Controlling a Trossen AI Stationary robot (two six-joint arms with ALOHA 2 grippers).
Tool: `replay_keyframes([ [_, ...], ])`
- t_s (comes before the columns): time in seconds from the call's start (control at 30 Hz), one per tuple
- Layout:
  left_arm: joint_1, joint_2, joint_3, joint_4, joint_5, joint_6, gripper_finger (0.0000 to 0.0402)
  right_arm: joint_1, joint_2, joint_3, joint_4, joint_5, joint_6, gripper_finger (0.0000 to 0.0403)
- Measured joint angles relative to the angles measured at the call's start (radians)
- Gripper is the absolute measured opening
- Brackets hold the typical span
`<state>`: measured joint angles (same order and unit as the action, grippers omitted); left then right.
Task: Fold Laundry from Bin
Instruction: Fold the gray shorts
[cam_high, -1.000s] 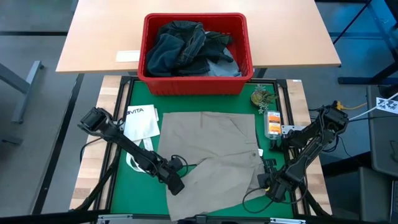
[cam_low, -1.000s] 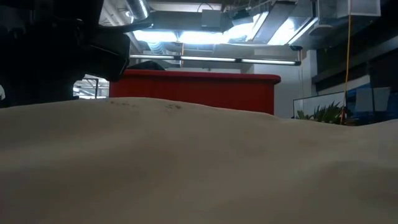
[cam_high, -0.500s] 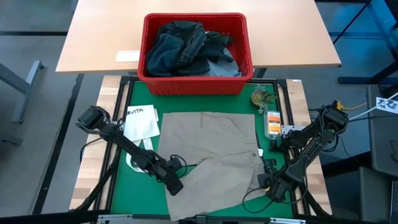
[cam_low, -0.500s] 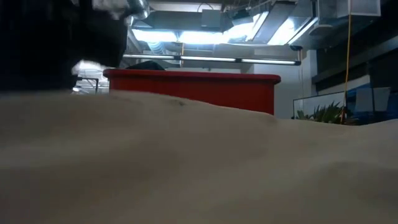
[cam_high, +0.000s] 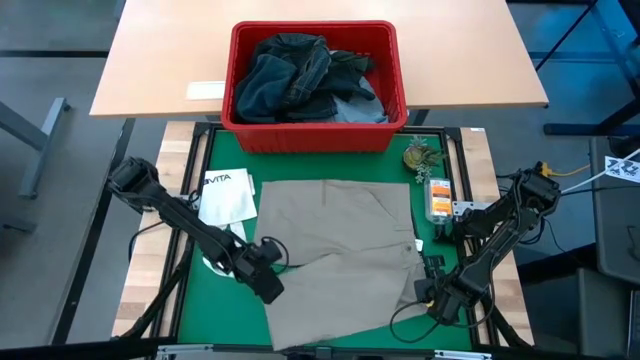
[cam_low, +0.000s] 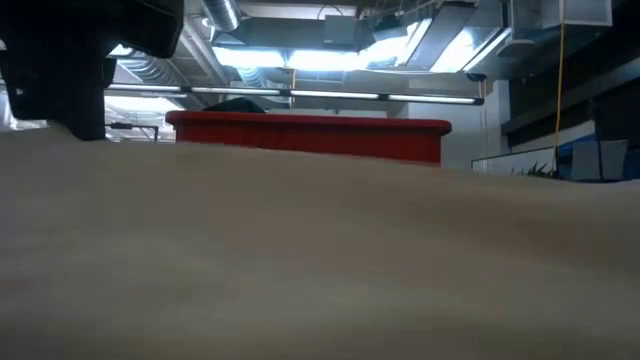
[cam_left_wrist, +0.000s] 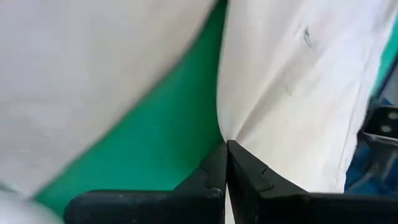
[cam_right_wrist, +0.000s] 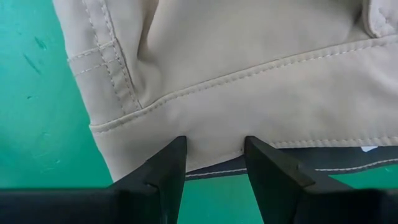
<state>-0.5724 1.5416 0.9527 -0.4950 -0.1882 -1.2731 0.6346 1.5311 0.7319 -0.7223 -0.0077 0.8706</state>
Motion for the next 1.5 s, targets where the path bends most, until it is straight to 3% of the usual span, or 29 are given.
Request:
replay_keyframes([
  [0.13,-0.003,-0.037,0.0,-0.011,-0.045,0.061,0.0,0.0,0.0,0.0,0.0,0.0,0.0,0.0166],
  [0.37,-0.017,-0.023,0.002,0.0,-0.033,0.147,0.0013,0.0,0.0,0.0,-0.001,0.0,0.0,0.0166],
  [0.63,0.014,-0.024,0.002,-0.038,-0.023,0.159,0.0107,0.0,0.007,0.064,-0.039,0.002,-0.023,0.0166],
  [0.87,0.073,-0.023,0.002,-0.046,0.116,0.181,0.0166,0.0,0.004,0.17,-0.198,0.075,-0.083,0.0166],
  [1.03,0.107,-0.024,0.002,-0.037,0.138,0.246,0.0167,0.007,0.002,0.246,-0.258,0.078,-0.115,0.0166],
  [1.3,0.12,-0.024,0.051,-0.054,0.138,0.379,0.015,0.096,0.002,0.262,-0.142,0.043,-0.146,0.0166],
  [1.5,0.106,-0.024,0.105,0.02,0.1,0.413,0.0145,0.155,0.012,0.263,-0.067,0.168,-0.145,0.0166],
])
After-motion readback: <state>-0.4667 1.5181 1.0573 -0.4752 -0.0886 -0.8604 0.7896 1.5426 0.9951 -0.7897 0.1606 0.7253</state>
